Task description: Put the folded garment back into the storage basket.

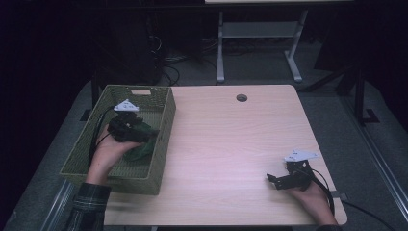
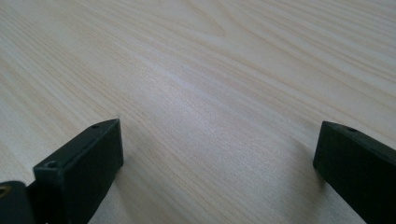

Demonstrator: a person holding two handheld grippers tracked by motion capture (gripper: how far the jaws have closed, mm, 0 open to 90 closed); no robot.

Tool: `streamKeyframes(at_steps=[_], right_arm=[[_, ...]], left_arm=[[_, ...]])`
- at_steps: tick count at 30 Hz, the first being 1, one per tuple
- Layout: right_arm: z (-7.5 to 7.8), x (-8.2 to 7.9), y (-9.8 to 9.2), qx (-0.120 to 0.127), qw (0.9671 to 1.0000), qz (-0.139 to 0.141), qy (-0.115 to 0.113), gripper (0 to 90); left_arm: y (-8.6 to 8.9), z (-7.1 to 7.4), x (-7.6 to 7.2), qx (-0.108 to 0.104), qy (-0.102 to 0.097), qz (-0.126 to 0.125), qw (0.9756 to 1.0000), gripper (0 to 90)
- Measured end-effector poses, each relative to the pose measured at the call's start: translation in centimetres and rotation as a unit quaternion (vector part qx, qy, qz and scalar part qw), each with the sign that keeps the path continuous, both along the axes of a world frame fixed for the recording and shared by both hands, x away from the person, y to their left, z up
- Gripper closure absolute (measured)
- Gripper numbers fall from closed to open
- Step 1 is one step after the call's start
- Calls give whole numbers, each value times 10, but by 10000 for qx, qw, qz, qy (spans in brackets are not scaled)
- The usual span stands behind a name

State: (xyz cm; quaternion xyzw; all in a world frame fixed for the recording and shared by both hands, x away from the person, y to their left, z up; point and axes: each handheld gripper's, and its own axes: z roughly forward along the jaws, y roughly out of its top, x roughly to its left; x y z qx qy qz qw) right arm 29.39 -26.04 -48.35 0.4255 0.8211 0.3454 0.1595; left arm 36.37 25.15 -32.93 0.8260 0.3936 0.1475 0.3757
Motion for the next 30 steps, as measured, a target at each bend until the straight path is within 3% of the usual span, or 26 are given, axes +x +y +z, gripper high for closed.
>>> streamKeyframes(at_steps=[12, 21, 30], right_arm=[[0, 0, 0, 1, 10000, 0, 0, 12], [0, 0, 0, 0, 10000, 0, -1, 12], [0, 0, 0, 1, 10000, 1, -2, 12]], left_arm=[[-63, 1, -13, -7, -133, -555, 9984, 155], [-108, -18, -18, 20, -94, -860, 9962, 155], [-140, -44, -23, 266, -165, -1122, 9932, 155]])
